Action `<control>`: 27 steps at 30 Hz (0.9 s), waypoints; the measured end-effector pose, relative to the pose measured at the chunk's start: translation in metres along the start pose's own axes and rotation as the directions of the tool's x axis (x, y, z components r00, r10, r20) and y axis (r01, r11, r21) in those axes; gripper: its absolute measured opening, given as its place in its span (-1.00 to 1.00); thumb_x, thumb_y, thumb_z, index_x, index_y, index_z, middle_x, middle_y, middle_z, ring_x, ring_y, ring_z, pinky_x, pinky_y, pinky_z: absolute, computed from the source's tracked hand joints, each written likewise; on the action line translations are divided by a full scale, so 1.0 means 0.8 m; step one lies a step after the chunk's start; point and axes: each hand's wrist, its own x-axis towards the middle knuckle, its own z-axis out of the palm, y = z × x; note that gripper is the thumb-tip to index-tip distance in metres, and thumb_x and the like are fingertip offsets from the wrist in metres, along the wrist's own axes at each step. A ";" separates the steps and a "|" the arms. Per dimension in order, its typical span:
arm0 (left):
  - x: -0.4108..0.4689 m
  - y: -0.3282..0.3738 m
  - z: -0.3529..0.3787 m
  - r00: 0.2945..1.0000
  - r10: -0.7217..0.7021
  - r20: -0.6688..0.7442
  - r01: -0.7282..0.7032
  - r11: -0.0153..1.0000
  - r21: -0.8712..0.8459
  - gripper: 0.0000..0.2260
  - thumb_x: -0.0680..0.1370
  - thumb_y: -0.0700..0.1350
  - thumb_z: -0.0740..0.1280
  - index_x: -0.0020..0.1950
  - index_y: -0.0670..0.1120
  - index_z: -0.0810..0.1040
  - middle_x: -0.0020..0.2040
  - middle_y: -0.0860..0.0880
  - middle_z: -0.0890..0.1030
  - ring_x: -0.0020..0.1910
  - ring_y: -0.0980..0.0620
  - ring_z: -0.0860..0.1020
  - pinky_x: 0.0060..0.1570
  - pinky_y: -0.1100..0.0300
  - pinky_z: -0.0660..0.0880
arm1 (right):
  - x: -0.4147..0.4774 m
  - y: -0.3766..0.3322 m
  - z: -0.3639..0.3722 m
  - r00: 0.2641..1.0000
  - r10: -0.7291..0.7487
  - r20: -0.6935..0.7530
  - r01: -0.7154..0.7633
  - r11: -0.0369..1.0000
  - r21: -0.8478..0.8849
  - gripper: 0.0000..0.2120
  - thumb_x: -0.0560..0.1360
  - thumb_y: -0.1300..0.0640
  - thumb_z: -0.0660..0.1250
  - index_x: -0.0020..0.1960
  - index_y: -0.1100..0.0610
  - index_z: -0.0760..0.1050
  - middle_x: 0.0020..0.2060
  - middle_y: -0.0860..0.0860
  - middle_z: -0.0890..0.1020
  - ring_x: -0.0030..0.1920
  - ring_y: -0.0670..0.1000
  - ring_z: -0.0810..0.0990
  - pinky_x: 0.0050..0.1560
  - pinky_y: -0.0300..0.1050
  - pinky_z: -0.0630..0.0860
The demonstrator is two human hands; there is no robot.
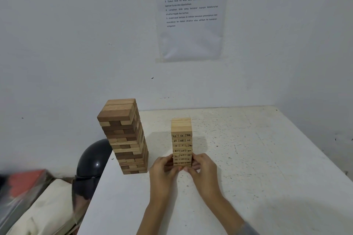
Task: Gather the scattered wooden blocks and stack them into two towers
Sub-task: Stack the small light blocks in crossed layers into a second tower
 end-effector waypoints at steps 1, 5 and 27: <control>0.000 0.000 0.000 1.000 0.011 0.000 -0.011 1.000 0.004 -0.66 0.37 -0.38 0.48 0.07 -0.07 0.68 -0.07 0.01 0.64 -0.09 0.09 0.66 -0.02 0.04 0.63 | 0.000 0.001 0.001 1.000 -0.011 -0.013 0.011 1.000 0.004 -0.61 0.41 0.33 0.47 0.22 0.19 0.57 -0.13 0.01 0.54 -0.17 -0.08 0.53 -0.15 -0.46 0.45; 0.002 -0.003 0.000 0.999 0.040 -0.009 -0.039 0.999 0.025 -0.67 0.37 -0.36 0.49 0.07 -0.08 0.68 -0.08 0.03 0.65 -0.08 0.10 0.65 -0.03 0.07 0.63 | 0.001 0.004 0.004 0.999 -0.026 -0.042 0.027 0.999 0.030 -0.61 0.41 0.35 0.46 0.23 0.20 0.56 -0.14 0.00 0.53 -0.20 -0.15 0.51 -0.16 -0.48 0.45; 0.063 -0.003 0.060 0.999 0.028 0.042 -0.026 0.998 -0.058 -0.69 0.37 -0.40 0.47 0.03 -0.09 0.65 -0.10 0.01 0.68 -0.11 0.08 0.65 -0.09 0.19 0.60 | 0.074 0.049 -0.024 0.994 -0.004 -0.110 0.014 0.996 0.085 -0.60 0.35 0.36 0.51 0.18 0.25 0.59 -0.13 0.05 0.58 -0.17 -0.06 0.57 -0.17 -0.43 0.49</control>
